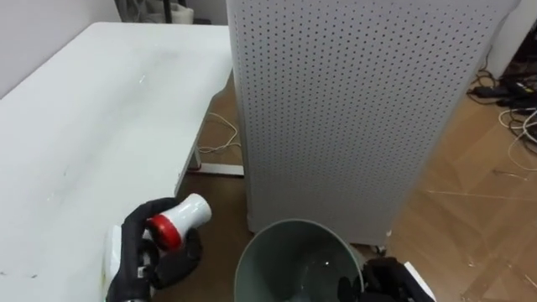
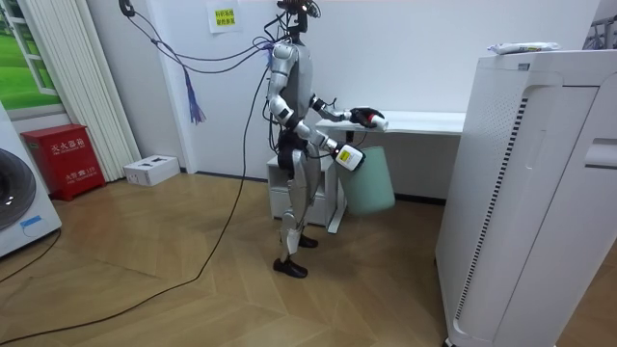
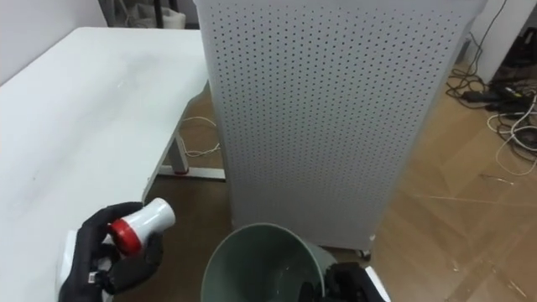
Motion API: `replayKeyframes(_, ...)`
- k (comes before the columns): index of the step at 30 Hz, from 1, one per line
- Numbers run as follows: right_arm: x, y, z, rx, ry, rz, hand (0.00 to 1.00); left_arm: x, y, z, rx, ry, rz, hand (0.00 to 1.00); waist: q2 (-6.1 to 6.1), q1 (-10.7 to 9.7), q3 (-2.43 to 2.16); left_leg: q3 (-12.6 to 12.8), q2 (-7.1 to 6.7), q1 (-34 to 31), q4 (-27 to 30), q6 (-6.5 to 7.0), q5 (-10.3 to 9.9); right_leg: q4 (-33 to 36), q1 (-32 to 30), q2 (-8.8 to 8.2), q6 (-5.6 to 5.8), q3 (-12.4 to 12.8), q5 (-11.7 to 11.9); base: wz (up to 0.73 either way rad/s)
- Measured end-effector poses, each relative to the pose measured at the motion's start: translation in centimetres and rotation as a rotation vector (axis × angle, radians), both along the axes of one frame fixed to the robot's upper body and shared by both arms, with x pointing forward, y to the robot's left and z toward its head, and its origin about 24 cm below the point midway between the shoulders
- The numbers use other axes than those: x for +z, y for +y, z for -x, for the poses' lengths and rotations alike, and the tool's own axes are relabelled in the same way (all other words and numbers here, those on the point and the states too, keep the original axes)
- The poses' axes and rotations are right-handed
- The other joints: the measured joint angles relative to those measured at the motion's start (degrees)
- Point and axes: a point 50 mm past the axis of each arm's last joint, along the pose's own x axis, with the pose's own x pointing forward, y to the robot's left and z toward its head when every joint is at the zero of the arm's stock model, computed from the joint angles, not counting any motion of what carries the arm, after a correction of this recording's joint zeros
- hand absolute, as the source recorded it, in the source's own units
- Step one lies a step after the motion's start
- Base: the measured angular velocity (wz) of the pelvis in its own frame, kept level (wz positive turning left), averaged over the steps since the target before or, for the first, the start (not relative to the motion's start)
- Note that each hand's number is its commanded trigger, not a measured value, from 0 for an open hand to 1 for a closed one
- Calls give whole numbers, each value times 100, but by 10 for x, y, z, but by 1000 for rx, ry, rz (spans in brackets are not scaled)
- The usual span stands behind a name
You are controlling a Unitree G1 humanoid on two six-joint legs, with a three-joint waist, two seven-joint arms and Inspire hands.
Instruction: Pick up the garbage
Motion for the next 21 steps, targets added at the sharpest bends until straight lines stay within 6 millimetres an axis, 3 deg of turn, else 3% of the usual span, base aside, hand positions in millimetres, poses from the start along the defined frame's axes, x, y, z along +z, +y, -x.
replayKeyframes(5, 5, 4, -13, -23, -27, -23, 100, -6, -26, 3, -153, 53, 15, 100, -15, -117, 10, 82, 19, -142, 133, 2, -3, 45, -129, -8, 5, 39, 3, -10)
replayKeyframes(7, 9, 6, -18, -26, -44, -24, 100, -9, -37, 5, -219, 73, 26, 100, -12, -128, 11, 218, 70, -227, 186, 0, -5, 123, -283, 8, 3, 173, 4, -26)
replayKeyframes(13, 9, 10, -18, -39, -49, -30, 100, -8, -48, 5, -291, 86, 42, 100, 17, -120, 28, 532, 161, -222, 156, 4, -36, 235, -460, 52, -39, 266, 38, -25)
replayKeyframes(19, 11, 13, -22, -22, -60, -32, 100, -11, -51, 6, -350, 114, 43, 100, 52, -138, 59, 571, 203, -417, 258, -7, -84, 421, -714, 72, -59, 207, 48, -6)
replayKeyframes(20, 12, 13, -22, -19, -60, -33, 100, -12, -52, 7, -356, 121, 42, 80, 55, -138, 61, 572, 207, -429, 270, -7, -84, 425, -720, 72, -60, 203, 48, 0)
replayKeyframes(21, 12, 14, -22, -15, -60, -36, 100, -15, -53, 8, -366, 136, 39, 18, 58, -134, 63, 571, 209, -437, 289, -11, -87, 433, -721, 72, -61, 192, 47, 4)
